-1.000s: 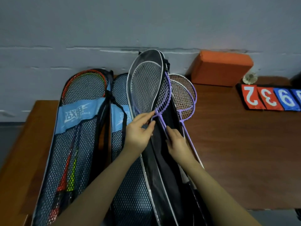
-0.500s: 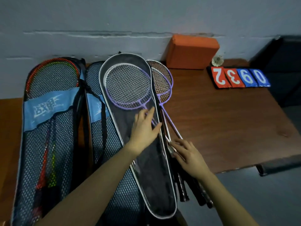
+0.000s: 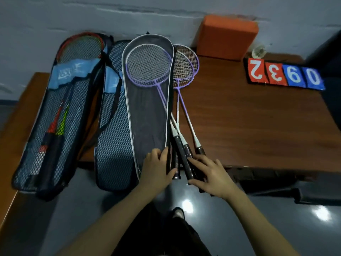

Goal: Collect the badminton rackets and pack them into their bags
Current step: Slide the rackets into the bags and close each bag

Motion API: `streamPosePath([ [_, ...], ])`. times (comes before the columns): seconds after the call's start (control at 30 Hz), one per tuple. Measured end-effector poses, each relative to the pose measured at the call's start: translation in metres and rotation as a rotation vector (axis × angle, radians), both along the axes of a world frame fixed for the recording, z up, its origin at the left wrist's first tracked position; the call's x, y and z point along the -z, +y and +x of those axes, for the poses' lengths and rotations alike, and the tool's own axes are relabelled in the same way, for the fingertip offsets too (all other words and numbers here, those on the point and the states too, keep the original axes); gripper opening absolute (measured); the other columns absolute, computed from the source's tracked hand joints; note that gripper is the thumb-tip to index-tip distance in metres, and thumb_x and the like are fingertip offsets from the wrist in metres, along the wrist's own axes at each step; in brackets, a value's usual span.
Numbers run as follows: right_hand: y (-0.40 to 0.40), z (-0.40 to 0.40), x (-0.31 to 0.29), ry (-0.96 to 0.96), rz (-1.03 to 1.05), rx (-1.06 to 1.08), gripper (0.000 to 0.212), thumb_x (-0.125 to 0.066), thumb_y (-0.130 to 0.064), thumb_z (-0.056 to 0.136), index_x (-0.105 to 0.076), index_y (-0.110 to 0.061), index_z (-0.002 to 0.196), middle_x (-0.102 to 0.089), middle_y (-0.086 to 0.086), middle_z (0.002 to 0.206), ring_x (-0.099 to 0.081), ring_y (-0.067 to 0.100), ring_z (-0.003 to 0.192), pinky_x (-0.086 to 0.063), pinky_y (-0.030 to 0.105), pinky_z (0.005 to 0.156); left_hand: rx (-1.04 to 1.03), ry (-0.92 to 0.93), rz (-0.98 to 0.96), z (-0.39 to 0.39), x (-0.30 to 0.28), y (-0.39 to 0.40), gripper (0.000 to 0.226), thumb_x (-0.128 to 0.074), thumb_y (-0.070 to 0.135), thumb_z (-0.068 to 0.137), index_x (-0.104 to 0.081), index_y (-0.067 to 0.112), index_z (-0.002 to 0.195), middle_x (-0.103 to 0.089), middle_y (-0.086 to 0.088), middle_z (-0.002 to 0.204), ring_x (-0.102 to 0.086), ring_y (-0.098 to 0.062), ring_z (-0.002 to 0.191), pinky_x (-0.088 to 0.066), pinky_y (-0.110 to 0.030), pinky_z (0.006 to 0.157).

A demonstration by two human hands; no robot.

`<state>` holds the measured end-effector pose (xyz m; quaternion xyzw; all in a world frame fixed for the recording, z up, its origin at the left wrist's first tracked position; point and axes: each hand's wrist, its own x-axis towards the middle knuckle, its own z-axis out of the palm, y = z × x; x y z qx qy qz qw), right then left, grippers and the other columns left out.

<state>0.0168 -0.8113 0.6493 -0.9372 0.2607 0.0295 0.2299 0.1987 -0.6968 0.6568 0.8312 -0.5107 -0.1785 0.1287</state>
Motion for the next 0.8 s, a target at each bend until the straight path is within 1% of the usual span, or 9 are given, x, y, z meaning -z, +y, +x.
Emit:
streamPosePath([
  [0.13, 0.015, -0.018, 0.004, 0.009, 0.004, 0.002, 0.081, -0.057, -0.064, 0.078, -0.024, -0.034, 0.145, -0.033, -0.007, 0.146, -0.034, 0.014, 0.127, -0.014, 0.028, 0.097, -0.082, -0.031, -0.002, -0.012, -0.005, 0.019, 0.063, -0.058, 0.035, 0.086, -0.03, 0.016, 0.14, -0.042, -0.009, 0.121, -0.041, -0.025, 0.111, -0.034, -0.031, 0.095],
  [0.2, 0.021, -0.017, 0.006, -0.019, -0.013, 0.044, 0.074, -0.051, -0.062, 0.081, -0.029, -0.032, 0.144, -0.036, -0.005, 0.144, -0.038, 0.016, 0.125, -0.009, 0.027, 0.097, -0.114, -0.001, -0.007, -0.01, -0.005, 0.022, 0.057, -0.059, 0.03, 0.086, -0.036, 0.015, 0.136, -0.045, -0.009, 0.117, -0.043, -0.026, 0.109, -0.037, -0.033, 0.092],
  [0.27, 0.026, -0.011, 0.005, -0.047, 0.001, 0.097, 0.07, -0.042, -0.063, 0.082, -0.035, -0.029, 0.142, -0.04, -0.001, 0.141, -0.042, 0.02, 0.123, -0.01, 0.028, 0.097, -0.115, 0.042, -0.007, -0.009, -0.005, 0.021, 0.05, -0.056, 0.023, 0.085, -0.041, 0.013, 0.131, -0.048, -0.011, 0.113, -0.047, -0.028, 0.106, -0.041, -0.036, 0.088],
  [0.3, 0.029, -0.009, 0.004, -0.049, 0.01, 0.11, 0.068, -0.043, -0.062, 0.083, -0.035, -0.029, 0.142, -0.04, 0.0, 0.141, -0.043, 0.021, 0.123, -0.011, 0.029, 0.097, -0.115, 0.072, -0.021, -0.008, -0.004, 0.02, 0.048, -0.055, 0.018, 0.084, -0.044, 0.011, 0.13, -0.051, -0.012, 0.11, -0.049, -0.03, 0.103, -0.043, -0.039, 0.086],
  [0.4, 0.037, -0.002, 0.006, -0.068, 0.052, 0.171, 0.063, -0.057, -0.05, 0.086, -0.034, -0.032, 0.142, -0.033, 0.001, 0.144, -0.042, 0.021, 0.121, -0.012, 0.029, 0.097, -0.161, 0.21, -0.153, -0.003, -0.004, 0.022, 0.047, -0.053, 0.005, 0.079, -0.052, 0.008, 0.126, -0.057, -0.016, 0.096, -0.056, -0.032, 0.091, -0.048, -0.041, 0.08],
  [0.53, 0.05, 0.012, -0.002, -0.156, 0.193, 0.307, 0.062, -0.071, -0.04, 0.079, -0.044, -0.04, 0.134, -0.031, -0.002, 0.14, -0.03, 0.016, 0.13, -0.01, 0.027, 0.098, -0.223, 0.344, -0.341, 0.003, -0.013, 0.03, 0.047, -0.058, -0.001, 0.077, -0.058, 0.009, 0.123, -0.061, -0.012, 0.091, -0.059, -0.022, 0.079, -0.05, -0.03, 0.079],
  [0.63, 0.06, 0.028, -0.01, -0.252, 0.289, 0.38, 0.058, -0.078, -0.033, 0.072, -0.053, -0.043, 0.124, -0.029, -0.003, 0.135, -0.03, 0.021, 0.128, -0.015, 0.027, 0.102, -0.28, 0.399, -0.408, 0.007, -0.019, 0.034, 0.045, -0.063, -0.002, 0.074, -0.062, 0.01, 0.118, -0.06, -0.008, 0.084, -0.058, -0.013, 0.067, -0.052, -0.029, 0.077],
  [0.73, 0.069, 0.041, -0.016, -0.362, 0.335, 0.373, 0.059, -0.083, -0.029, 0.066, -0.056, -0.045, 0.116, -0.029, -0.005, 0.127, -0.036, 0.022, 0.123, -0.033, 0.045, 0.105, -0.281, 0.43, -0.435, 0.008, -0.022, 0.037, 0.045, -0.065, 0.0, 0.075, -0.062, 0.01, 0.118, -0.055, -0.001, 0.079, -0.054, -0.008, 0.063, -0.051, -0.027, 0.073],
  [0.8, 0.072, 0.047, -0.022, -0.392, 0.351, 0.375, 0.058, -0.083, -0.028, 0.066, -0.059, -0.038, 0.117, -0.029, -0.007, 0.124, -0.036, 0.016, 0.119, -0.034, 0.046, 0.104, -0.284, 0.439, -0.449, 0.009, -0.026, 0.039, 0.045, -0.066, 0.0, 0.075, -0.061, 0.009, 0.119, -0.055, -0.001, 0.079, -0.054, -0.01, 0.064, -0.05, -0.027, 0.072],
])
